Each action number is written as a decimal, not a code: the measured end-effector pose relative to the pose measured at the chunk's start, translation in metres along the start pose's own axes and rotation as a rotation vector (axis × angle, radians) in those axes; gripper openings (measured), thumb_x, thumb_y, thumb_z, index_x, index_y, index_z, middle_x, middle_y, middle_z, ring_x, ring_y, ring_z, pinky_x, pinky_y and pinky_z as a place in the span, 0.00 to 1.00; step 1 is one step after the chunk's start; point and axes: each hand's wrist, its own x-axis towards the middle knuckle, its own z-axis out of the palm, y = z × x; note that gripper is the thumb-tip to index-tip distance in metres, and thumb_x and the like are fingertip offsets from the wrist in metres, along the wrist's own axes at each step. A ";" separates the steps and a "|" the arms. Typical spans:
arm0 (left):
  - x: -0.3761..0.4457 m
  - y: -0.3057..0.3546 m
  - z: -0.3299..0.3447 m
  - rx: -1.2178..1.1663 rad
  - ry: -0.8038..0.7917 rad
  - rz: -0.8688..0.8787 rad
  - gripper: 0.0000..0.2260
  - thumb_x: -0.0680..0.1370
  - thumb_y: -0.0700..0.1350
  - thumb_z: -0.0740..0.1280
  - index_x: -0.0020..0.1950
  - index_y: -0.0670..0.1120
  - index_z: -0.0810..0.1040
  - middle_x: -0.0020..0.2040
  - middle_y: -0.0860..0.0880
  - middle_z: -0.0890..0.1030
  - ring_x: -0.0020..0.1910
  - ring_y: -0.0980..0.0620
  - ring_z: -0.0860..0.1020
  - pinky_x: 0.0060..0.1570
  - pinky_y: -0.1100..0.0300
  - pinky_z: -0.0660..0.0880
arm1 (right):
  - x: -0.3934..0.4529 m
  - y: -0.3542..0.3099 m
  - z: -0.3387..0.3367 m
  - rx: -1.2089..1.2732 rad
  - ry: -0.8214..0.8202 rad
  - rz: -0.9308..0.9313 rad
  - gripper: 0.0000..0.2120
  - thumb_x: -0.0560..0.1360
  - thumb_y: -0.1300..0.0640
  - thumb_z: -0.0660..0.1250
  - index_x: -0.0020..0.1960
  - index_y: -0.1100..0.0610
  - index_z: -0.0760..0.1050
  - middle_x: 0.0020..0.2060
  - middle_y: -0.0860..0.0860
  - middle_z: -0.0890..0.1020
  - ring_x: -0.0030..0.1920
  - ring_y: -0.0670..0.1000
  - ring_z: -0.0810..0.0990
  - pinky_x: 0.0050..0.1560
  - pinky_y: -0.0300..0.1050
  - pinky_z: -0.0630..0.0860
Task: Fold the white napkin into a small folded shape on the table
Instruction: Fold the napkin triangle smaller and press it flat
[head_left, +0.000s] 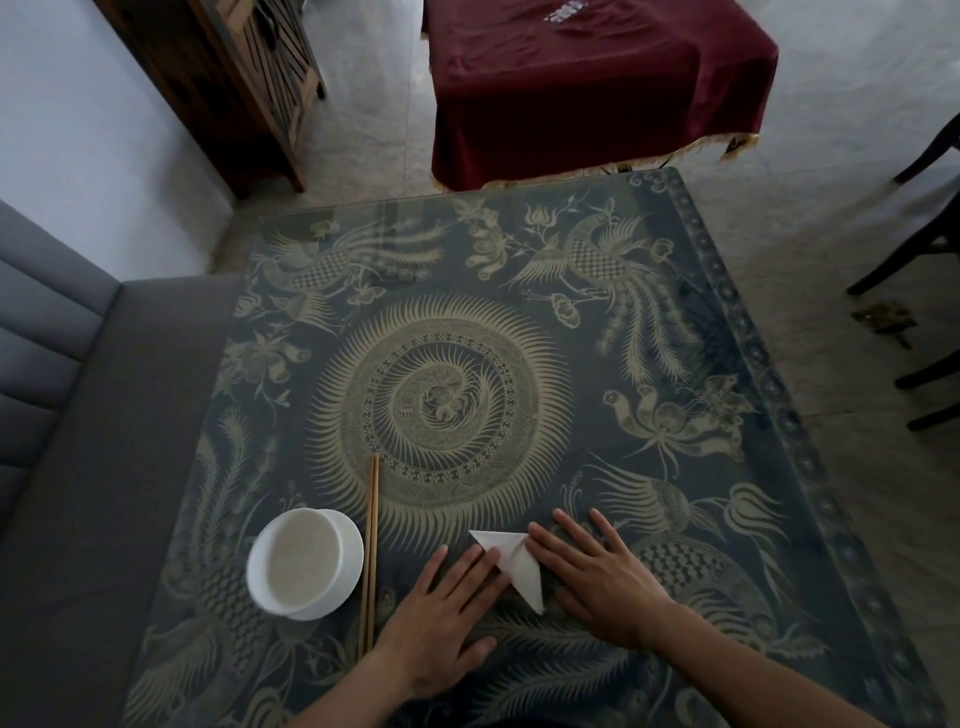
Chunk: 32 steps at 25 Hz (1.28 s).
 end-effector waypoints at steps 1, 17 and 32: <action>0.002 0.000 -0.003 0.004 0.010 -0.005 0.33 0.81 0.61 0.57 0.80 0.47 0.52 0.81 0.47 0.50 0.79 0.47 0.48 0.72 0.42 0.47 | 0.000 0.000 -0.001 0.004 -0.001 -0.003 0.29 0.79 0.44 0.53 0.78 0.50 0.53 0.77 0.47 0.56 0.76 0.57 0.50 0.69 0.62 0.45; 0.019 0.002 -0.004 0.025 -0.037 -0.077 0.34 0.81 0.62 0.54 0.80 0.46 0.50 0.80 0.47 0.52 0.79 0.50 0.45 0.71 0.42 0.46 | 0.005 -0.034 0.014 -0.002 0.025 0.012 0.33 0.80 0.38 0.54 0.78 0.56 0.55 0.76 0.53 0.60 0.76 0.54 0.56 0.71 0.58 0.48; 0.016 -0.022 -0.014 0.061 -0.001 -0.031 0.35 0.76 0.73 0.51 0.79 0.63 0.44 0.80 0.44 0.42 0.76 0.40 0.35 0.68 0.35 0.39 | -0.006 0.002 -0.001 -0.144 -0.055 -0.239 0.27 0.78 0.30 0.46 0.75 0.32 0.46 0.77 0.61 0.51 0.76 0.65 0.50 0.63 0.73 0.46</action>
